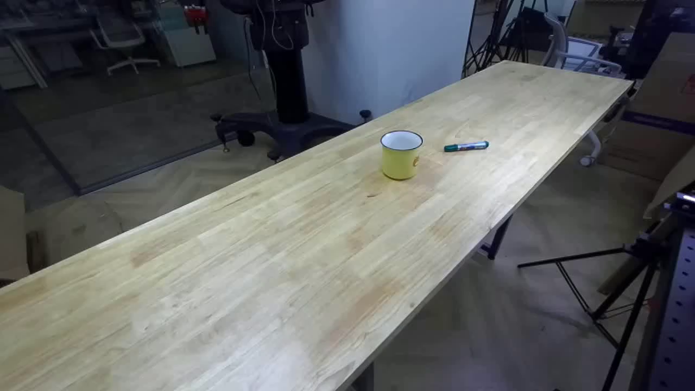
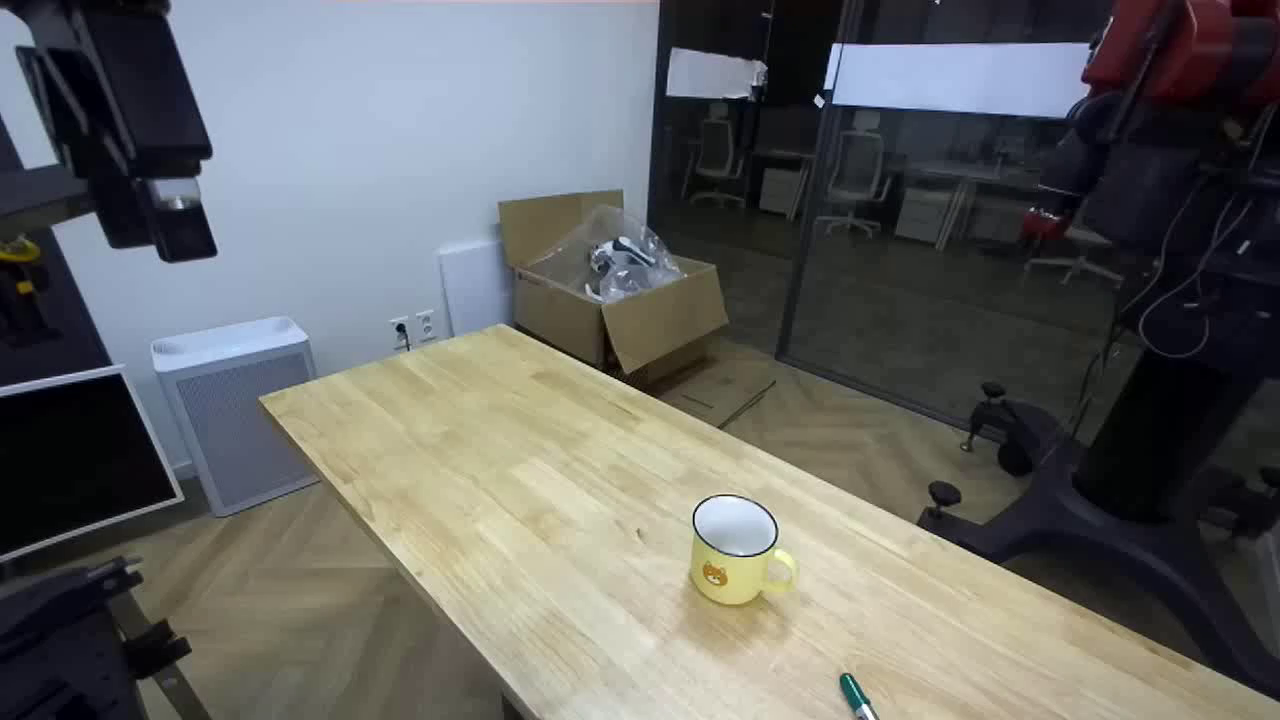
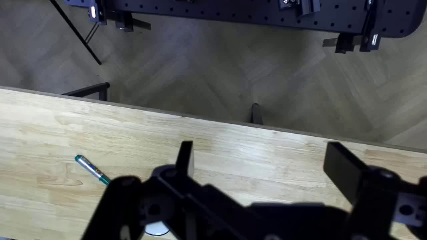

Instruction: Pick up the grey and green marker and put it in the yellow cup

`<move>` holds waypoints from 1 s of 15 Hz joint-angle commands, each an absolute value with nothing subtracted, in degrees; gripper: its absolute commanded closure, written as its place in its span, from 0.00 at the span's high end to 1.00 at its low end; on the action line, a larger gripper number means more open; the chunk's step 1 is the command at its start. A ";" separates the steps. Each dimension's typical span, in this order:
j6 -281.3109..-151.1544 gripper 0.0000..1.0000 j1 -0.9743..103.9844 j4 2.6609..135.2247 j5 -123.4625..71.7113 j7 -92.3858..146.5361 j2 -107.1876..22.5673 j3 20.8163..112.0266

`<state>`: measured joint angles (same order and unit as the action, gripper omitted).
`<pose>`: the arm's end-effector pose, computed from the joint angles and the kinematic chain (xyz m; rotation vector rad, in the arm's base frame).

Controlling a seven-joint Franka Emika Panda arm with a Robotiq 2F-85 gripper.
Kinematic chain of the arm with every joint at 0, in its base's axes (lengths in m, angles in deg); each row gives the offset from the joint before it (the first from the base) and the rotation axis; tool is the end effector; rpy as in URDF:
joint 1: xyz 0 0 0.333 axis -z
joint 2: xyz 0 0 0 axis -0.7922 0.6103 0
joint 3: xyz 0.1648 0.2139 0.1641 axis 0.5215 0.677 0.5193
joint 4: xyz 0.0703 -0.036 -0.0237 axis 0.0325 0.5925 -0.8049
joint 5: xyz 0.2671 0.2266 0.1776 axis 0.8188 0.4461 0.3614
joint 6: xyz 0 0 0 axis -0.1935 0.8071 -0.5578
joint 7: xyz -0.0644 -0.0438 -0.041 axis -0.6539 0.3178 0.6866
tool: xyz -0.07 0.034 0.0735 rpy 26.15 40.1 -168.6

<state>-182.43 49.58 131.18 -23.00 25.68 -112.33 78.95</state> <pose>0.2703 0.0559 0.4836 3.0172 0.1237 0.0012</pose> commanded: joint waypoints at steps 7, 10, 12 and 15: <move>-182.35 1.00 48.78 131.08 -23.51 26.23 -112.19 78.33; -182.35 1.00 48.78 131.08 -23.51 26.23 -112.19 78.33; -182.35 1.00 48.78 131.08 -23.51 26.23 -112.19 78.33; -186.64 1.00 50.15 131.92 -24.80 26.01 -112.57 77.27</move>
<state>-183.12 49.63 131.26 -23.12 25.69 -112.34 78.89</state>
